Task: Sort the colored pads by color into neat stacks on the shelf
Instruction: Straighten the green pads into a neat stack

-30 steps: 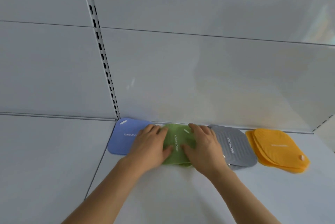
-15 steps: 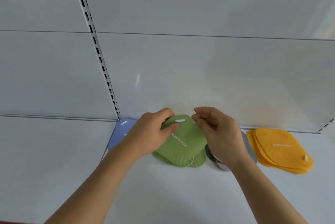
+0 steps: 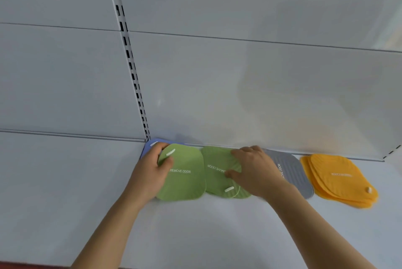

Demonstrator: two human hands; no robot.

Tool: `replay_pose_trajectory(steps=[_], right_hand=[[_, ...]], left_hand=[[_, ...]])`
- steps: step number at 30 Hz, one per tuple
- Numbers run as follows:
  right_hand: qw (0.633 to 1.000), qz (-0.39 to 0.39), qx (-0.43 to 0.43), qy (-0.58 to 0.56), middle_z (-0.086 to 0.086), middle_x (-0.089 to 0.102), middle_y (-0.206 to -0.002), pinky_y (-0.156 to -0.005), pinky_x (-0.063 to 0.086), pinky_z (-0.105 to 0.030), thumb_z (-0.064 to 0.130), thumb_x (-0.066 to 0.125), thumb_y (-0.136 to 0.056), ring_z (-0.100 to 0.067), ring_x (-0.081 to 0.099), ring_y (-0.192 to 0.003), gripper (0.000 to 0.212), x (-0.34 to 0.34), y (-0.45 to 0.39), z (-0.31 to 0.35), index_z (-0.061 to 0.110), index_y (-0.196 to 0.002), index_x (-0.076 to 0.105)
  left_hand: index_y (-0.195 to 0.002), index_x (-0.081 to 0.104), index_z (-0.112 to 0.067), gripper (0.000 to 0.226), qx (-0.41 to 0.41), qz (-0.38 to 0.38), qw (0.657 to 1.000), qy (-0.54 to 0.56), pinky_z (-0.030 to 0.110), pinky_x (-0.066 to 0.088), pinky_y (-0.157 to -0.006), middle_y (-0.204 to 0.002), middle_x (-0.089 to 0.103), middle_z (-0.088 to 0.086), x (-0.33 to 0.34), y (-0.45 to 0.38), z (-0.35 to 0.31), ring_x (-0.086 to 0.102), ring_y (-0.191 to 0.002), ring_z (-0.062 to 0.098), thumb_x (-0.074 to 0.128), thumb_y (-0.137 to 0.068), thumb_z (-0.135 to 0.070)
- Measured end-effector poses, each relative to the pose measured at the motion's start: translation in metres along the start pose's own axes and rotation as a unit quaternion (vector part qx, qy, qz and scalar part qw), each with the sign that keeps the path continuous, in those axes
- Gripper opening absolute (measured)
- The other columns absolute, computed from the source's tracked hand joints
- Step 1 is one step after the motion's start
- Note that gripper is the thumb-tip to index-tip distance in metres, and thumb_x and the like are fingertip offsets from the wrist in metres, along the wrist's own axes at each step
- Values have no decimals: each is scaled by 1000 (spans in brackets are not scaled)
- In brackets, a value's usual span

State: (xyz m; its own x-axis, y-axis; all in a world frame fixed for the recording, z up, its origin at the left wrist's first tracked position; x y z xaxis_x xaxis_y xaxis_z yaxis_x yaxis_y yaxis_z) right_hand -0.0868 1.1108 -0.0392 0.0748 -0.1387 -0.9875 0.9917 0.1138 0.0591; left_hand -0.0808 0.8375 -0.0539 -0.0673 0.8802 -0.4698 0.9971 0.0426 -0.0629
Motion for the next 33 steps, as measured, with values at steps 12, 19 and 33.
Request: replay_pose_trajectory(steps=[12, 19, 33], right_hand=[[970, -35, -19, -241, 7, 71, -86, -64, 50, -25, 11, 66, -82, -17, 68, -83, 34, -25, 21, -2, 35, -105, 60], [866, -41, -100, -487, -1, 77, -92, -79, 58, -37, 0, 73, -89, -21, 73, -87, 26, -83, 42, 6, 24, -98, 78], [813, -104, 59, -569, 5, 79, -102, -84, 61, -41, 17, 86, -81, -21, 75, -98, 40, -27, 56, -4, 33, -112, 67]], left_hand=[[-115, 63, -31, 12, 28, -130, 988, 81, 34, 50, -83, -102, 72, -15, -44, -7, -30, 66, -94, 0, 61, -102, -31], [-114, 71, -28, 17, 23, 59, 979, 194, 52, 53, -101, -112, 77, 7, -20, -12, -76, 70, -105, 24, 59, -102, -24], [-111, 66, -29, 27, 39, 46, 990, 128, 40, 59, -92, -99, 79, -12, 38, 15, -78, 74, -95, 10, 77, -93, -12]])
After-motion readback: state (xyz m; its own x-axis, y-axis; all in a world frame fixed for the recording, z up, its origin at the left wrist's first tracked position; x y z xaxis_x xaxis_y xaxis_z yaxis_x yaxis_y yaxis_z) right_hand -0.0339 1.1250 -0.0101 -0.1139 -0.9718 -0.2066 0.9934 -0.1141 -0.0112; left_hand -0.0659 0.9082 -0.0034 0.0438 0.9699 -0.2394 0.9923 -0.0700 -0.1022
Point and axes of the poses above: each hand's wrist, its own y-axis away from the middle knuckle, its own x-axis out of the palm, z = x × y, the point moved 2 cm from there along -y, towards the middle knuckle
